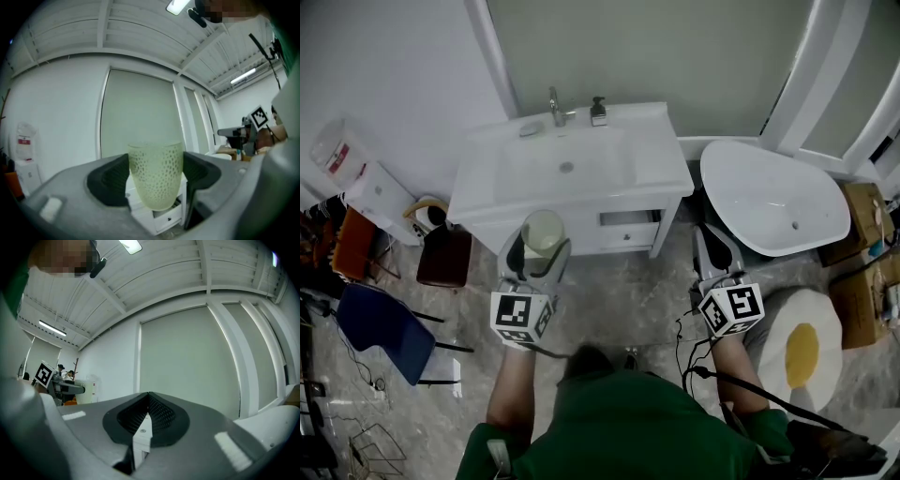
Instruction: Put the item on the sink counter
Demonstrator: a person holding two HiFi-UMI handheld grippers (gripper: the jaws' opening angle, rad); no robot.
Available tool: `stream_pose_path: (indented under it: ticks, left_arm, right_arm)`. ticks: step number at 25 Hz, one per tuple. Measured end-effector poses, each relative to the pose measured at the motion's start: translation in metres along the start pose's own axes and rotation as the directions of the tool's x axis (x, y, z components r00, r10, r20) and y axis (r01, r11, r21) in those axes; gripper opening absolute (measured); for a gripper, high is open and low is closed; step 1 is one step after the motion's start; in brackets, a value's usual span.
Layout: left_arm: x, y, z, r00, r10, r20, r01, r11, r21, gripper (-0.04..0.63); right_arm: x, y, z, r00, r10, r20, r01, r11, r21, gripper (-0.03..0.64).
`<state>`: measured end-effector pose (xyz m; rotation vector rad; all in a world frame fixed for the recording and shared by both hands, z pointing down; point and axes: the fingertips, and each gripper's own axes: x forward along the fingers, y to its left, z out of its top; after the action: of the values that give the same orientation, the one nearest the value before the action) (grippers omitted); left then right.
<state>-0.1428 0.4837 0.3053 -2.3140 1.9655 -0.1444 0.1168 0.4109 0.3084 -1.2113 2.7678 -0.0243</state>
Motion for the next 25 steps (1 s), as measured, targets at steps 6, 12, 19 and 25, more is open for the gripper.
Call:
stream_pose_path:
  ticks: [6,12,19,25]
  left_arm:
    - [0.029,-0.006,-0.003,1.0,-0.016,-0.004,0.016,1.0,-0.002,0.351]
    - [0.082,0.002,-0.013,0.999,-0.048,-0.012,0.048,0.999,-0.015,0.351]
    - [0.159,0.028,-0.021,0.996,-0.094,-0.008,0.093,0.995,-0.016,0.351]
    - [0.221,0.053,-0.027,0.991,-0.136,-0.003,0.136,0.991,-0.018,0.351]
  right_arm:
    - [0.0,-0.032,0.0,0.999,-0.04,-0.005,0.041,0.999,0.009,-0.003]
    - [0.026,-0.064,-0.014,0.996,-0.072,-0.043,0.072,0.997,0.016,-0.003]
    - [0.079,-0.097,-0.02,0.991,-0.107,-0.075,0.106,0.994,-0.011,-0.003]
    - [0.125,-0.122,-0.018,0.982,-0.161,-0.096,0.158,0.987,-0.038,-0.003]
